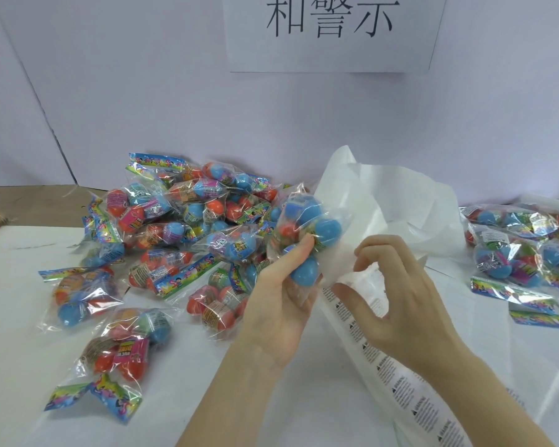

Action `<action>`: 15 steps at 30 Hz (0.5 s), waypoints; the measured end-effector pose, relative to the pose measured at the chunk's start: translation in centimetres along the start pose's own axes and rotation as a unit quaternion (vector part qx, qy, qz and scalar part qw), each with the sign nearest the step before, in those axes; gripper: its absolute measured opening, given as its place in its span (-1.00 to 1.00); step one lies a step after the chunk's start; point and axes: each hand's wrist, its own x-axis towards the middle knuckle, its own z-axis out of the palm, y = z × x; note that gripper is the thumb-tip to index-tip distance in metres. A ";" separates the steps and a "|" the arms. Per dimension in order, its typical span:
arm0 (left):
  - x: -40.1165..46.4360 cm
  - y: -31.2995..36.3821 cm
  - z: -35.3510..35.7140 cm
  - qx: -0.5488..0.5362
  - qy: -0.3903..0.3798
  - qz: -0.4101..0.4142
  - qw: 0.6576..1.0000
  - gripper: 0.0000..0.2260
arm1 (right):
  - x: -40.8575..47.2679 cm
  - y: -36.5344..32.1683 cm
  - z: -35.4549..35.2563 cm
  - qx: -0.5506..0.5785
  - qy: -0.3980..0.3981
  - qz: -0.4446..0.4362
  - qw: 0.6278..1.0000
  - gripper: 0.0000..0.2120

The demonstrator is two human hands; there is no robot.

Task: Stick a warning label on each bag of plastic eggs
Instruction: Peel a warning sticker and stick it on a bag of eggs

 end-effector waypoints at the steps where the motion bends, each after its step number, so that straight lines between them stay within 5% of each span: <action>1: 0.0 0.0 0.0 0.024 0.004 0.017 1.000 -0.80 | -0.1 -0.1 -0.1 0.017 -0.009 0.017 1.000 -0.71; 4: 0.3 0.0 -0.1 0.090 0.030 0.048 0.994 -0.77 | -0.3 -0.3 -0.3 0.058 -0.029 0.063 0.996 -0.60; 9: 0.3 -0.2 -0.1 0.232 0.125 0.112 0.958 -0.44 | -0.5 -0.3 -0.2 0.092 -0.088 0.112 0.986 -0.54; 13: 0.2 -0.7 0.2 0.370 0.197 0.235 0.877 -0.67 | -0.6 -0.2 0.0 0.106 -0.143 0.165 0.970 -0.53; 15: 0.1 -0.8 0.4 0.381 0.194 0.243 0.871 -0.72 | -0.6 -0.2 0.1 0.111 -0.164 0.180 0.963 -0.49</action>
